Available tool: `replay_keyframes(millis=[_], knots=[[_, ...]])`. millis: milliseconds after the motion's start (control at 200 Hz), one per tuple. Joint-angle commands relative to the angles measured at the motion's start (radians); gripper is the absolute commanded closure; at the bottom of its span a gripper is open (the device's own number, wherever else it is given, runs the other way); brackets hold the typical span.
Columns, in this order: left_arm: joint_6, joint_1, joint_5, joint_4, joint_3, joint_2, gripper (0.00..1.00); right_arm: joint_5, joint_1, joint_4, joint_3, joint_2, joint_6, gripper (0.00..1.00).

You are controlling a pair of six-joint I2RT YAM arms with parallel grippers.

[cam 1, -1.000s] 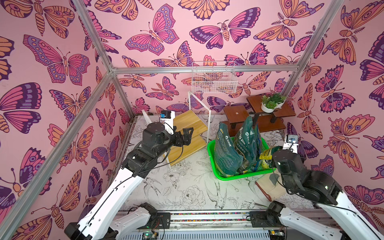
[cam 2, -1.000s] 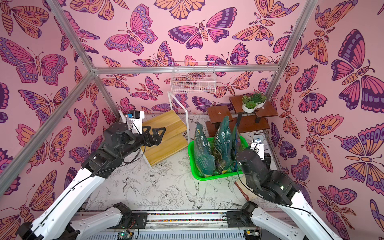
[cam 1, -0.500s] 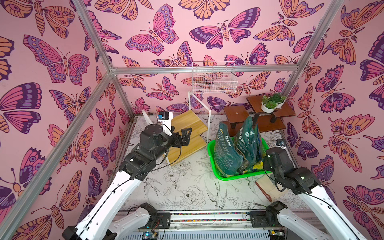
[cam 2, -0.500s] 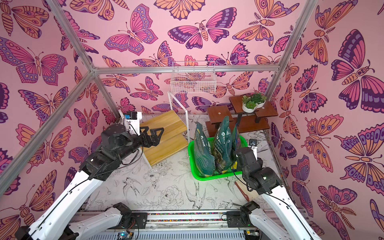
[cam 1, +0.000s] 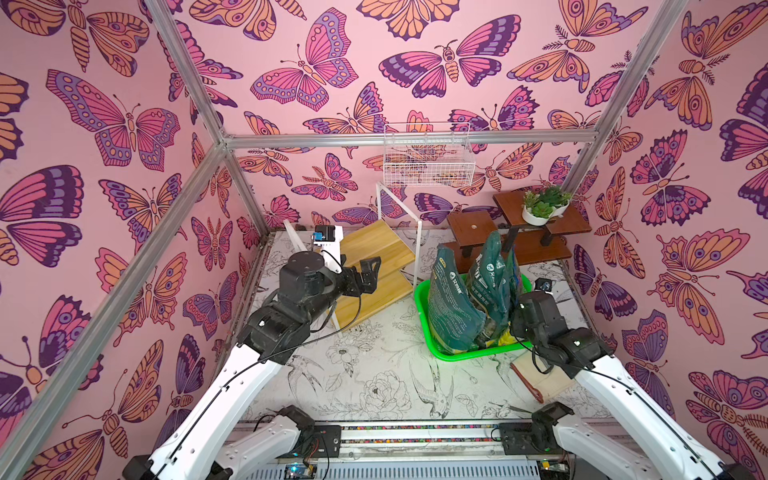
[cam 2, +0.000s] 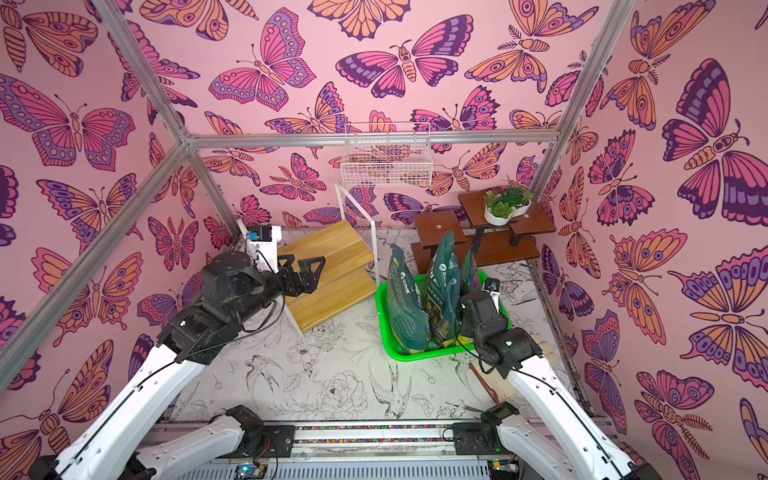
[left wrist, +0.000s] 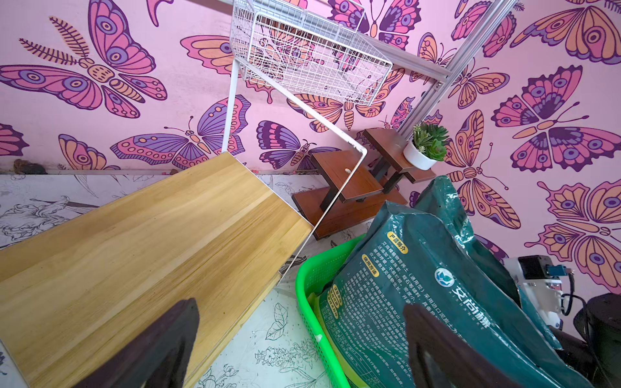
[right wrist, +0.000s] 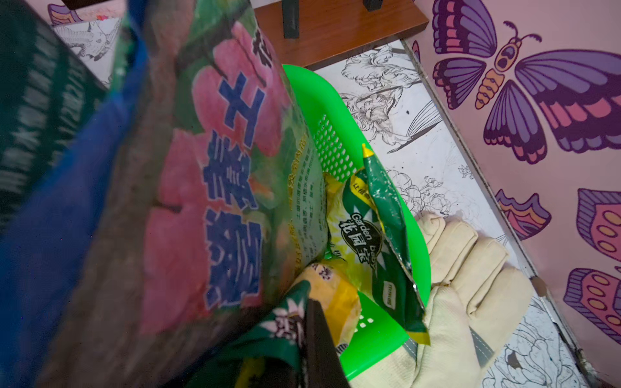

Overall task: Take down the fertilizer bag from the shelf
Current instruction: Place the fertilizer bag in the storage box.

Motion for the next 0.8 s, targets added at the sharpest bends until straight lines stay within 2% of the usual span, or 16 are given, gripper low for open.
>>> replay_keyframes(millis=[0, 446, 716, 791], knots=[[0.009, -0.004, -0.02, 0.015, -0.019, -0.01, 0.0, -0.007, -0.003, 0.064, -0.037, 0.012, 0.076, 1.0], [0.011, -0.004, -0.032, 0.015, -0.02, -0.017, 0.0, -0.075, -0.004, 0.141, -0.19, 0.08, 0.183, 1.0], [0.009, -0.004, -0.042, 0.016, -0.019, -0.02, 0.0, -0.105, -0.004, 0.137, -0.173, 0.076, 0.172, 1.0], [0.01, -0.004, -0.05, 0.015, -0.019, -0.02, 0.0, -0.105, -0.004, 0.128, -0.144, 0.049, 0.138, 0.88]])
